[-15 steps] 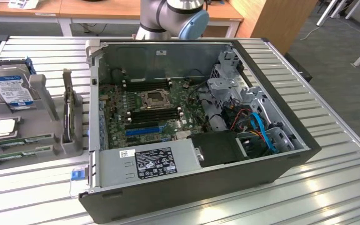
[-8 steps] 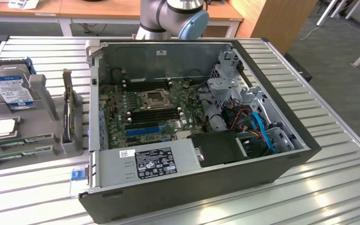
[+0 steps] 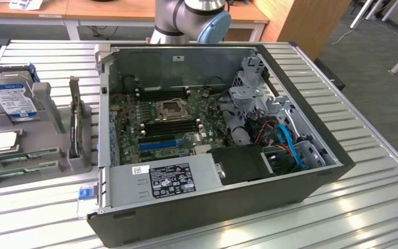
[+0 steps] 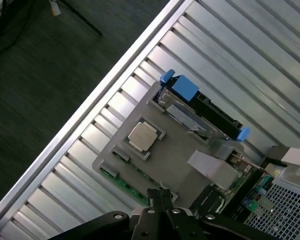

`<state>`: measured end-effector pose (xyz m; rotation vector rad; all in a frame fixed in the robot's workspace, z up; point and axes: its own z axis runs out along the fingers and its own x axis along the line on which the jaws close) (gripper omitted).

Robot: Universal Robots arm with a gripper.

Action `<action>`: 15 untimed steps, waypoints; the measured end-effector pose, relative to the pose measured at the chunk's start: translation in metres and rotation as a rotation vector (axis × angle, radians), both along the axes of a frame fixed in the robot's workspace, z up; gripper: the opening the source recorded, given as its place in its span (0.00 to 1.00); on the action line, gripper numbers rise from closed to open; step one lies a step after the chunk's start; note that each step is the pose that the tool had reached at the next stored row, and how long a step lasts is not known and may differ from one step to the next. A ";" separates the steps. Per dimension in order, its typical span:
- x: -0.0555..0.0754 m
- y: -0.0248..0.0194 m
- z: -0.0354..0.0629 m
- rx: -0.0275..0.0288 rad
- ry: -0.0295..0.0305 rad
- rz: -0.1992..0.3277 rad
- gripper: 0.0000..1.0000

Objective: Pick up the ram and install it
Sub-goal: 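Pick up the ram and move it above insertion slot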

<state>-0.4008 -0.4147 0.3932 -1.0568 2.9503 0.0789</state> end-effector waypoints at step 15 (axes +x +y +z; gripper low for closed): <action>0.000 0.0000 0.0000 -0.0001 0.0000 0.273 0.10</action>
